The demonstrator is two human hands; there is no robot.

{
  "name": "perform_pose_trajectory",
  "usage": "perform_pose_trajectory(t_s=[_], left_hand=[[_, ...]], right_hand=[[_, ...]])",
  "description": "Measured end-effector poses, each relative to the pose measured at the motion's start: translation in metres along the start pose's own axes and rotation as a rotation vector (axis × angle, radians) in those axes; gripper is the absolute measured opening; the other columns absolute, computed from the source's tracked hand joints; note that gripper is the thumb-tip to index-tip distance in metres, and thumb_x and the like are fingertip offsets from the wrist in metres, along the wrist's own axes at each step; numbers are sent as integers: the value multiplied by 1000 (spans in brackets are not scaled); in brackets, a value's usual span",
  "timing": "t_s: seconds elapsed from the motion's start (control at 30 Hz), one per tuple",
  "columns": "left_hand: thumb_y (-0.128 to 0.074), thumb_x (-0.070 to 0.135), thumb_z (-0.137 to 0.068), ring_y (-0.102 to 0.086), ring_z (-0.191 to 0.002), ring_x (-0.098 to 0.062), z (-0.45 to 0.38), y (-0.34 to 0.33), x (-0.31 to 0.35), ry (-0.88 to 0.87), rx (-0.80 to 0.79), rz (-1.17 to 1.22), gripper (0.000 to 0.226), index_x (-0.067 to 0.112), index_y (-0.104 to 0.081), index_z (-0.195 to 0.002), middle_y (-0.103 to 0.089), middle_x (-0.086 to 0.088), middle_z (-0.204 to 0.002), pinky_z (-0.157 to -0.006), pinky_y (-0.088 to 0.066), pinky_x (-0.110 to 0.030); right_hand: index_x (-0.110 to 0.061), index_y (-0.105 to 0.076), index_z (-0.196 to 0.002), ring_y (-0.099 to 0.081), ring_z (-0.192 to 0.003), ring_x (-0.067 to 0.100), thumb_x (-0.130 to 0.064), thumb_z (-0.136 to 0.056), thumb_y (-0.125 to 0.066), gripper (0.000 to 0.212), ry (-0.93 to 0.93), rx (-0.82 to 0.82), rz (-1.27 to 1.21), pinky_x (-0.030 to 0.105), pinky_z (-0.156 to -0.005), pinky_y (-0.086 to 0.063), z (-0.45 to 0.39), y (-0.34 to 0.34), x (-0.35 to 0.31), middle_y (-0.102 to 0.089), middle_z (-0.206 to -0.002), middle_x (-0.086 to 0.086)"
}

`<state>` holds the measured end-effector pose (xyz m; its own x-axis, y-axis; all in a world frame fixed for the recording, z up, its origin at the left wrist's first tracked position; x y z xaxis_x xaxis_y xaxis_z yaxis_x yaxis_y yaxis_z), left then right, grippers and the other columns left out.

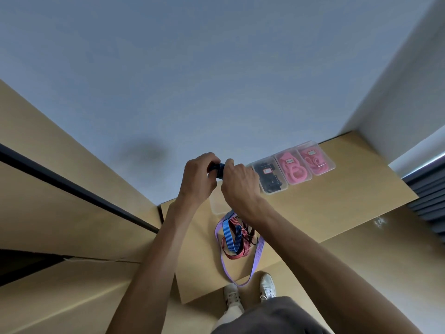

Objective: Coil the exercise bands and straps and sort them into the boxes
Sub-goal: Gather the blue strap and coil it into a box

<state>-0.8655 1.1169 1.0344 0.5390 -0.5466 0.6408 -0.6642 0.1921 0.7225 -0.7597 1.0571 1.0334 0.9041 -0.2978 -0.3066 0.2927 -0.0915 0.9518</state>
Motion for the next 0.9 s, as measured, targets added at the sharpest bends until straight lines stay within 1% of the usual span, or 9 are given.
perform_pose_trajectory(t_s=[0.1, 0.2, 0.27, 0.37, 0.47, 0.57, 0.7, 0.8, 0.9], left_hand=[[-61, -13, -79, -65, -73, -23, 0, 2, -3, -5, -143, -17, 22, 4, -69, -92, -72, -6, -84, -72, -54, -38], [-62, -12, -77, -62, -70, -19, 1, 4, -4, -13, -223, -23, 25, 7, -69, -92, -71, -2, -81, -69, -53, -32], [-63, -10, -78, -61, -70, -14, -1, 5, -3, -8, -239, 3, 26, 11, -70, -91, -70, 2, -81, -68, -50, -23], [-61, -10, -77, -62, -72, -11, -4, 4, 1, -14, -250, 26, 27, 13, -68, -89, -70, 5, -80, -66, -49, -20], [-59, -11, -76, -59, -68, 3, -2, 3, 6, -38, -225, 29, 32, 20, -62, -82, -62, 17, -72, -65, -40, -7], [-59, -14, -75, -57, -70, 10, 1, 3, 6, -60, -188, 38, 34, 20, -61, -81, -55, 26, -70, -65, -38, -3], [-56, -15, -74, -58, -68, 7, 4, 3, 0, -50, -142, 49, 36, 20, -61, -79, -60, 22, -71, -67, -39, -4], [-58, -15, -76, -61, -70, 2, 3, 4, -7, -61, -139, 59, 29, 9, -71, -86, -70, 7, -78, -70, -41, -4], [-60, -12, -78, -64, -73, 0, 2, 6, -14, 1, -226, 65, 29, 12, -73, -89, -72, 3, -82, -70, -45, -13]], right_hand=[[-13, -46, -89, -44, -65, 24, -7, -88, -57, 13, 32, -88, -13, 35, -59, -35, -4, 10, 6, -38, -88, 7], [-10, -44, -83, -51, -68, 29, -9, -83, -58, 15, 89, -152, -27, 35, -55, -35, -9, 19, 13, -46, -79, 7], [-11, -48, -89, -55, -69, 29, -13, -82, -60, 14, 113, -128, -41, 34, -53, -34, -11, 25, 16, -41, -70, 2], [-12, -44, -88, -50, -67, 28, -12, -82, -60, 17, 111, -86, -30, 33, -52, -30, -12, 28, 14, -35, -67, -1], [-12, -41, -86, -46, -69, 27, -9, -83, -60, 19, 57, -49, -34, 36, -58, -34, -12, 24, 8, -39, -77, 2], [-12, -42, -85, -43, -66, 25, -9, -86, -62, 21, -2, -49, -89, 34, -60, -33, -12, 21, 3, -37, -90, 6], [-11, -45, -86, -45, -70, 26, -8, -85, -62, 18, -28, -103, -167, 33, -61, -33, -18, 19, -2, -38, -92, 8], [-3, -54, -88, -55, -77, 30, -4, -78, -60, 11, 14, -171, -157, 37, -62, -42, -24, 23, 0, -54, -94, 12], [-5, -64, -96, -62, -86, 31, 1, -75, -56, 23, 146, -295, -65, 37, -64, -49, -29, 28, 6, -63, -92, 13]])
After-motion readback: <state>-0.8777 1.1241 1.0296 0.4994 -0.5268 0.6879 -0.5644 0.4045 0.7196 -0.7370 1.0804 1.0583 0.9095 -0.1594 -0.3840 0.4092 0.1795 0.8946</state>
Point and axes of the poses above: each hand's wrist, its own z-axis away from the middle knuckle, its own y-axis out of the back of the hand, x = y × z, the point moved 2 cm from there along -z, towards the middle knuckle
